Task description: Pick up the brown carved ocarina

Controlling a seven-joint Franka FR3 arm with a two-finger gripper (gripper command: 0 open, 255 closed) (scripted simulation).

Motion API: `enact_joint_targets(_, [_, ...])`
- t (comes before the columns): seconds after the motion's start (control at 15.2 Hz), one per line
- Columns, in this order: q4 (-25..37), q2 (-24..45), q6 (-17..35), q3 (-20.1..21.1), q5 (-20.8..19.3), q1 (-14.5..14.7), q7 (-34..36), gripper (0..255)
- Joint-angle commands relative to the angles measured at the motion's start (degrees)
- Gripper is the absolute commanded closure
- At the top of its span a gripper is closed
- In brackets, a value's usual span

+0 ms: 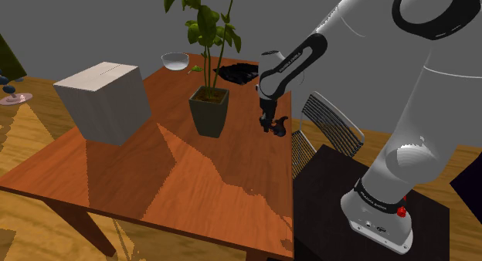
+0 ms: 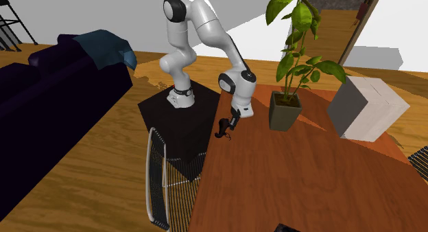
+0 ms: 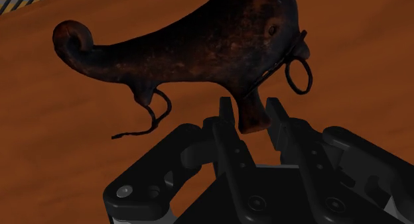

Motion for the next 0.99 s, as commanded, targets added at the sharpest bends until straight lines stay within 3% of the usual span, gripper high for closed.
enact_joint_targets(0.0, [-0.02, 0.01, -0.01, -0.01, 0.00, -0.01, 0.00, 255])
enact_joint_targets(0.92, [1.99, -7.18, -9.21, 0.00, -0.08, 0.06, -0.09, 255])
